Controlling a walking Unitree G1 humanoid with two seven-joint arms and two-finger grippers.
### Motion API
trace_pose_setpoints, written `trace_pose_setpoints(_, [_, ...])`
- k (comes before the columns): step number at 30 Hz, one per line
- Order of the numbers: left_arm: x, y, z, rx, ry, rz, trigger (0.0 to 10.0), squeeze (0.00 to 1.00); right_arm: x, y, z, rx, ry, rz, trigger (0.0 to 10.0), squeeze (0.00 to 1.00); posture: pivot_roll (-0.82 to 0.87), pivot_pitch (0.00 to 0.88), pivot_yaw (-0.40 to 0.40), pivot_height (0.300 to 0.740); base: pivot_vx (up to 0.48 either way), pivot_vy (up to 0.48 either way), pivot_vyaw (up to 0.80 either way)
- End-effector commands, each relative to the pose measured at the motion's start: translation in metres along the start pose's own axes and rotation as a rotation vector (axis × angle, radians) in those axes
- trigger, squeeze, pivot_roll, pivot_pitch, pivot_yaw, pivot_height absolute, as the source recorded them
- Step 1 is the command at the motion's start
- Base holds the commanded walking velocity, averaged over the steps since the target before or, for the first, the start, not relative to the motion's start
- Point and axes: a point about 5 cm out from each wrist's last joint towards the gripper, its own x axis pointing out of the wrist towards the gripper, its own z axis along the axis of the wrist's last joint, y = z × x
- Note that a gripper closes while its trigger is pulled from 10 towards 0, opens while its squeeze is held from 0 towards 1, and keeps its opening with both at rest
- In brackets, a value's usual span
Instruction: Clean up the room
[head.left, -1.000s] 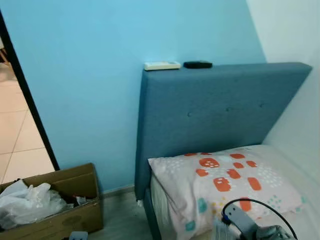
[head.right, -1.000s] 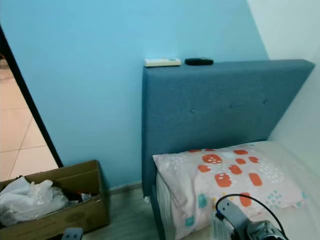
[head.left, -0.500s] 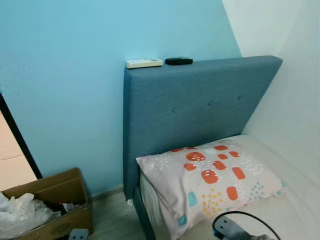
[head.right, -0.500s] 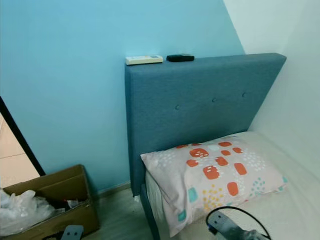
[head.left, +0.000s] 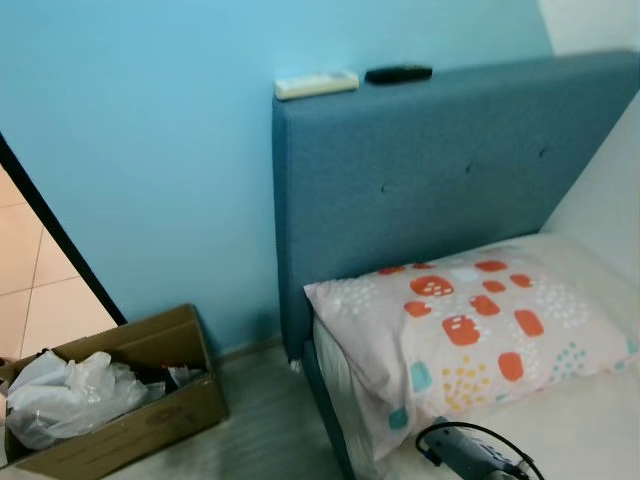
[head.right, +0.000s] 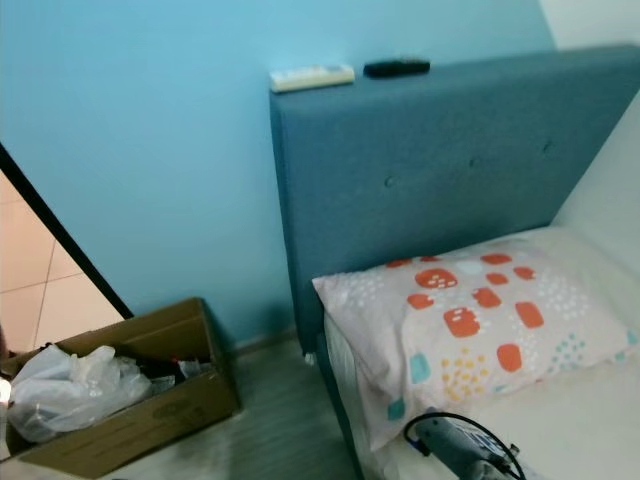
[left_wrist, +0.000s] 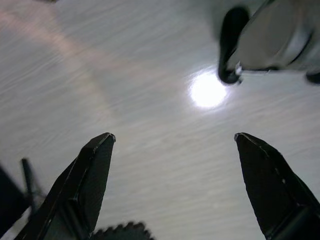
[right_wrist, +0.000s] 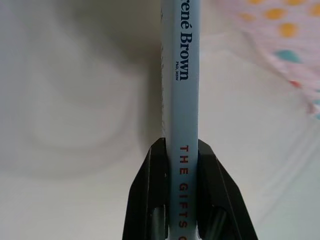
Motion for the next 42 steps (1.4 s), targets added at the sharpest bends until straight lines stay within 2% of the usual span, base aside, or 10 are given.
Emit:
trace_pose_setpoints(1, [-0.004, 0.006, -0.009, 0.021, 0.022, 0.000, 10.0, 0.00, -0.001, 0.010, -0.003, 0.002, 0.015, 0.020, 10.0, 0.00, 0.30, 0.258, -0.001, 0.740, 0.000, 0.000, 0.00])
trace_pose_setpoints(8, [-0.006, 0.015, -0.011, 0.017, 0.019, 0.015, 10.0, 0.00, -0.004, 0.019, 0.020, 0.073, -0.068, 0.019, 10.0, 0.00, 0.29, 0.290, 0.008, 0.740, 0.000, 0.000, 0.00])
trace_pose_setpoints(16, [-0.005, 0.021, 0.011, 0.031, -0.082, -0.002, 10.0, 0.00, -0.006, 0.017, 0.037, 0.091, -0.155, -0.066, 10.0, 0.00, 0.34, 0.344, 0.022, 0.740, 0.000, 0.000, 0.00])
trace_pose_setpoints(21, [-0.008, 0.025, 0.009, 0.045, -0.108, -0.010, 10.0, 0.00, -0.006, 0.011, 0.036, 0.094, -0.161, -0.154, 10.0, 0.00, 0.38, 0.376, 0.044, 0.740, 0.000, 0.000, 0.00])
trace_pose_setpoints(23, [-0.012, 0.028, 0.002, 0.059, -0.110, -0.016, 10.0, 0.00, -0.004, -0.005, 0.028, 0.076, -0.115, -0.267, 10.0, 0.00, 0.39, 0.387, 0.054, 0.740, 0.000, 0.000, 0.00])
trace_pose_setpoints(26, [-0.013, 0.029, 0.000, 0.059, -0.108, -0.016, 10.0, 0.00, -0.004, -0.010, 0.025, 0.088, -0.103, -0.292, 10.0, 0.00, 0.39, 0.387, 0.054, 0.740, 0.000, 0.000, 0.00])
trace_pose_setpoints(27, [-0.015, 0.031, -0.004, 0.059, -0.102, -0.013, 10.0, 0.00, -0.003, -0.024, 0.017, 0.121, -0.073, -0.352, 10.0, 0.00, 0.39, 0.389, 0.058, 0.740, 0.000, 0.000, 0.00])
trace_pose_setpoints(29, [-0.016, 0.032, -0.006, 0.059, -0.101, -0.014, 10.0, 0.00, -0.002, -0.034, 0.013, 0.117, -0.066, -0.385, 10.0, 0.00, 0.39, 0.391, 0.057, 0.740, 0.000, 0.000, 0.00])
trace_pose_setpoints(39, [-0.014, 0.028, -0.001, 0.053, -0.123, -0.026, 10.0, 0.00, -0.002, -0.037, 0.014, 0.055, -0.088, -0.390, 10.0, 0.00, 0.38, 0.394, 0.051, 0.740, 0.000, 0.000, 0.00])
trace_pose_setpoints(42, [-0.014, 0.026, 0.000, 0.054, -0.130, -0.033, 10.0, 0.00, -0.003, -0.024, 0.020, 0.069, -0.119, -0.326, 10.0, 0.00, 0.38, 0.396, 0.053, 0.740, 0.000, 0.000, 0.00])
